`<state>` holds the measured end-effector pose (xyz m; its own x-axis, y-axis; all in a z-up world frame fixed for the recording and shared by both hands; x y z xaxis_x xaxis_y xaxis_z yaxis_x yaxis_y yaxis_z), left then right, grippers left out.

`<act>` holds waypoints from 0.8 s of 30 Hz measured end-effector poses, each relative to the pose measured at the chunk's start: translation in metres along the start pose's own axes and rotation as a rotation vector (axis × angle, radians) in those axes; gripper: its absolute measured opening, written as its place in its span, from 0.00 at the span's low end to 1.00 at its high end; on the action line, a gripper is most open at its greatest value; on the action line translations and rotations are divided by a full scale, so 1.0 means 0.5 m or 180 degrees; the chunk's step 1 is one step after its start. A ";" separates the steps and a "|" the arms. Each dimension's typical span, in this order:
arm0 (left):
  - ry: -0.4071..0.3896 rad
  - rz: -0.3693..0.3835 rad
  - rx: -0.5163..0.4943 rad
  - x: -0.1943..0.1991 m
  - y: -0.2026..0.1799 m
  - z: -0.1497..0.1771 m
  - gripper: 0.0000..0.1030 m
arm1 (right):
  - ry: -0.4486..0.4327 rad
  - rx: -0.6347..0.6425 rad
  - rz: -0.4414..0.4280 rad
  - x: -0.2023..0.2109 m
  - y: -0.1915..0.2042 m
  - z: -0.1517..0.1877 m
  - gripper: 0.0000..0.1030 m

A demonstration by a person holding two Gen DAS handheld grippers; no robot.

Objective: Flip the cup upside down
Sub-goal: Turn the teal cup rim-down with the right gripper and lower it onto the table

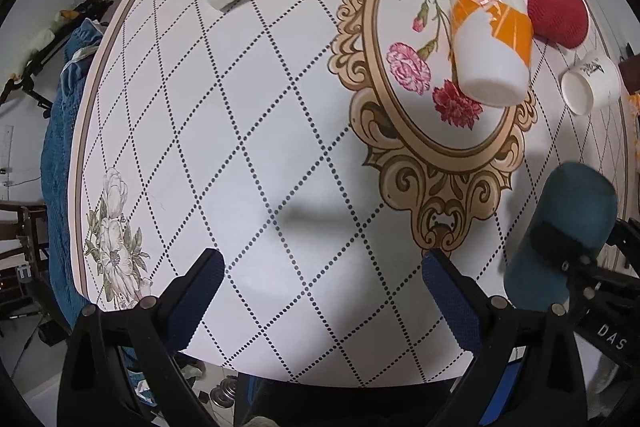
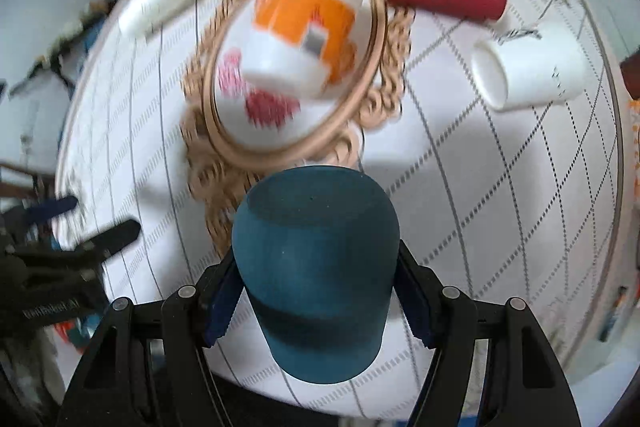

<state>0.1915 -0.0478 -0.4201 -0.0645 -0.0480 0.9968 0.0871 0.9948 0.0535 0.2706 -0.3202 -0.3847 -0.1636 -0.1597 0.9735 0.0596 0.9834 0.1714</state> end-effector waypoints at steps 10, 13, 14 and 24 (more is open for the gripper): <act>-0.0017 -0.0077 0.0051 -0.004 0.021 0.000 0.98 | -0.1045 0.0210 0.0125 0.006 0.065 -0.001 0.70; -0.0007 -0.0081 0.0039 -0.008 0.016 0.011 0.98 | -0.1137 0.0264 0.0120 0.010 0.071 0.018 0.70; -0.0004 -0.0076 0.0035 -0.008 0.014 0.017 0.98 | -0.1136 0.0271 0.0119 -0.008 0.082 0.022 0.70; -0.0052 -0.0055 0.0031 0.001 -0.004 0.060 0.98 | -0.0881 0.0284 0.0171 -0.021 0.083 0.084 0.71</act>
Point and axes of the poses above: each gripper's, at about its wrist camera, not at the fingertips, and x roughly against the way its jaws point, y to its left, z to its underside, the point moved 8 cm from there along -x, roughly the way its jaws point, and after that the axes turned 4 degrees about -y, right-handed, at the moved point
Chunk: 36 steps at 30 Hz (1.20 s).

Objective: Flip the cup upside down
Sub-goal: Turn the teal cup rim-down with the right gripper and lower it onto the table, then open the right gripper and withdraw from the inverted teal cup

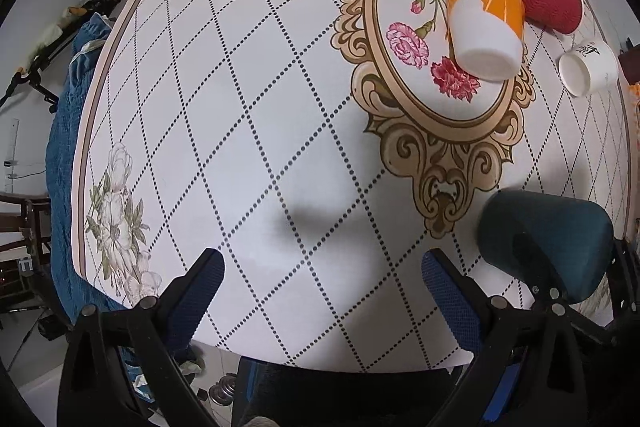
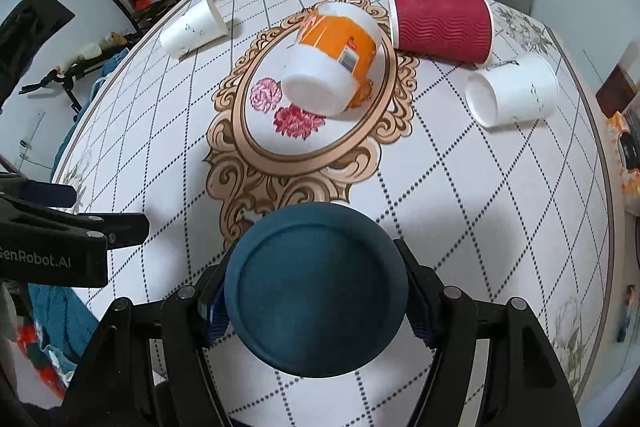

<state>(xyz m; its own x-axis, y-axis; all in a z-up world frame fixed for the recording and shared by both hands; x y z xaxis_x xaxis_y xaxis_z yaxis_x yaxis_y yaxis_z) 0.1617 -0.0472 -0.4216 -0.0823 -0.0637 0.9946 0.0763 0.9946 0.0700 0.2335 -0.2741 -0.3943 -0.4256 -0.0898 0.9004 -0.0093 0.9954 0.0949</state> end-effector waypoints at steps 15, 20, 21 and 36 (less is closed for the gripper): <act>-0.0507 0.0077 -0.0173 0.135 -0.006 0.048 0.98 | 0.0038 -0.0387 0.0459 0.157 -0.057 0.032 0.92; -0.0754 0.0101 -0.0267 0.206 0.001 0.066 0.98 | -0.0153 -0.0495 0.0714 0.260 -0.070 0.037 0.93; -0.0794 0.0113 -0.0275 0.220 0.001 0.070 0.98 | -0.0175 -0.0518 0.0738 0.275 -0.070 0.039 0.94; -0.1461 0.0355 -0.0431 0.476 0.040 0.195 0.99 | -0.0675 -0.0752 0.0979 0.604 0.025 0.102 0.94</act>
Point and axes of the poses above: each gripper's, at about its wrist camera, not at the fingertips, and x roughly against the way its jaws point, y to its left, z to its underside, the point moved 8 cm from there along -x, roughly the way its jaws point, and after that the axes turned 4 degrees about -y, right-handed, at the moved point
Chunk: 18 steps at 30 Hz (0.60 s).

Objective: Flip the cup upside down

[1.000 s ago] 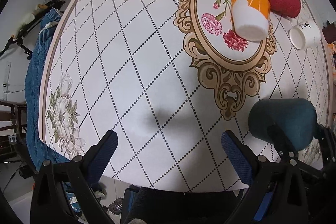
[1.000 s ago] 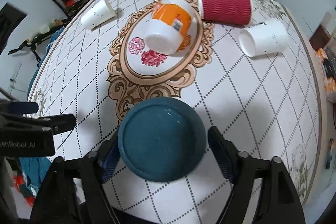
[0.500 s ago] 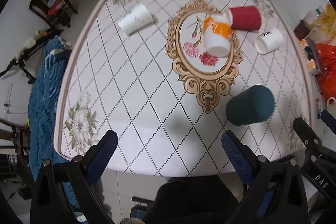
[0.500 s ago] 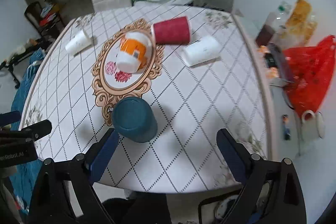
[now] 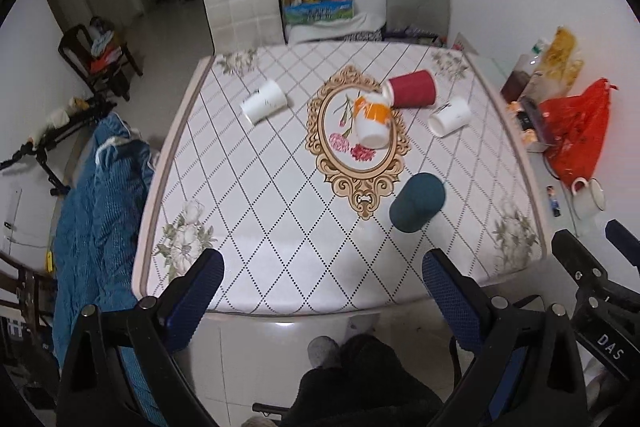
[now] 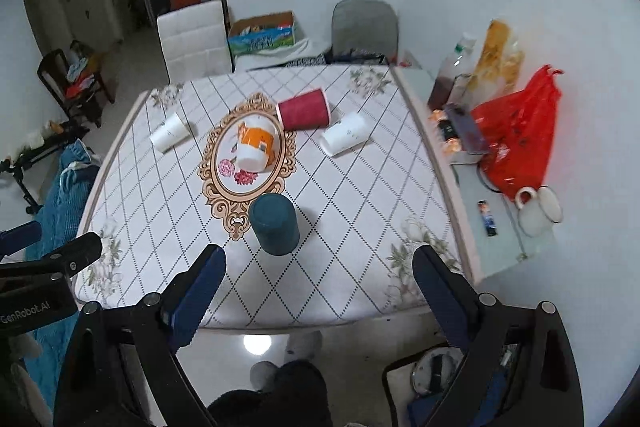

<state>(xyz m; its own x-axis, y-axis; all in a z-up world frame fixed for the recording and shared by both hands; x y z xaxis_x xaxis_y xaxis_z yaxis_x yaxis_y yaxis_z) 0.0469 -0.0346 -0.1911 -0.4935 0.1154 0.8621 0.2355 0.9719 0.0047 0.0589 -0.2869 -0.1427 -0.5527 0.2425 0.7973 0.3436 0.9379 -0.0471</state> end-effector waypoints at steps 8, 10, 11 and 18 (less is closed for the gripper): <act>-0.0289 -0.0015 0.0000 0.145 -0.003 0.003 0.99 | -0.0275 0.0059 0.0000 0.183 -0.014 -0.006 0.94; -0.0342 -0.0017 0.0011 0.172 -0.004 0.003 0.99 | -0.0322 0.0042 -0.0028 0.220 -0.021 -0.011 0.94; -0.0377 -0.0025 0.0017 0.185 -0.005 0.002 0.99 | -0.0354 0.0045 -0.0035 0.234 -0.024 -0.013 0.94; -0.0430 -0.0008 0.0100 0.245 -0.016 0.002 0.99 | -0.0540 0.0037 -0.0102 0.323 -0.044 -0.043 0.95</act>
Point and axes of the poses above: each gripper's, at about its wrist camera, not at the fingertips, and x roughly against the way its jaws point, y to its left, z to its underside, the point moved 8 cm from there along -x, roughly the way its jaws point, and after that the axes turned 4 degrees about -y, right-handed, at the moved point
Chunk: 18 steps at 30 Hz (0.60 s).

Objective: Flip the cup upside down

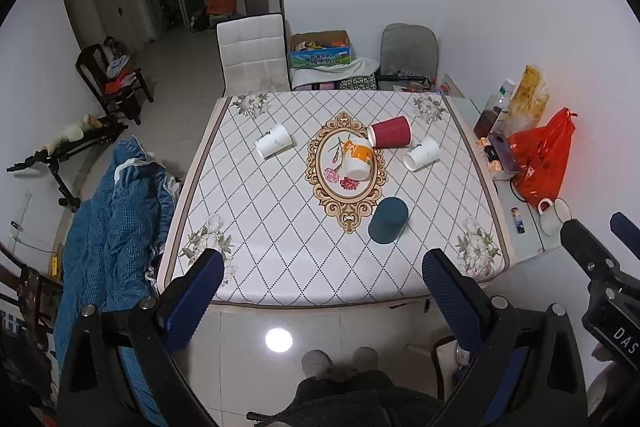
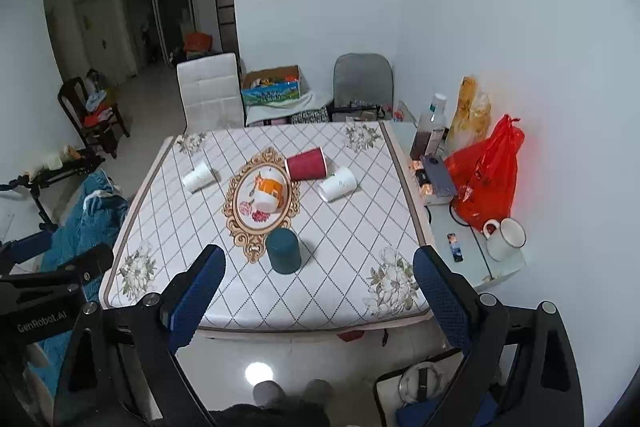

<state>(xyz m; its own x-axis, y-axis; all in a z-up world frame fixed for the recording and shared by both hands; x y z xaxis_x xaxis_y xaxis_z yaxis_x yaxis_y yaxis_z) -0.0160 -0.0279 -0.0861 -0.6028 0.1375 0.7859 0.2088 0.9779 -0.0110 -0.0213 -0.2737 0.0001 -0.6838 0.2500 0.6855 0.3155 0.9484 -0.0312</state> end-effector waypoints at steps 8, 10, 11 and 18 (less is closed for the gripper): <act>-0.0101 -0.0125 0.0074 0.027 0.003 -0.014 0.99 | -0.0067 0.0022 -0.0058 0.020 -0.015 -0.033 0.97; -0.0106 -0.0157 0.0082 0.029 0.003 -0.015 0.99 | -0.0053 0.0027 -0.0084 0.017 -0.016 -0.036 0.97; -0.0108 -0.0165 0.0086 0.030 0.003 -0.016 0.99 | -0.0044 0.0026 -0.0099 0.016 -0.017 -0.036 0.97; -0.0117 -0.0191 0.0084 0.031 -0.001 -0.016 0.99 | -0.0020 0.0057 -0.0162 0.001 -0.022 -0.045 0.97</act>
<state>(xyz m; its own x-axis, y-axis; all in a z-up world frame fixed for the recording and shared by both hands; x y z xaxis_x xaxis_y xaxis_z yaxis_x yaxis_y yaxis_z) -0.0194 -0.0278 -0.0689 -0.6417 0.0837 0.7624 0.1513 0.9883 0.0188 -0.0105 -0.2885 0.0170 -0.7029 0.2025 0.6818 0.2684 0.9633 -0.0094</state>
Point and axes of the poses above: each gripper's, at about its wrist camera, not at the fingertips, and x roughly against the way its jaws point, y to its left, z to its underside, the point moved 8 cm from there along -x, roughly the way its jaws point, and after that the axes turned 4 degrees about -y, right-handed, at the moved point
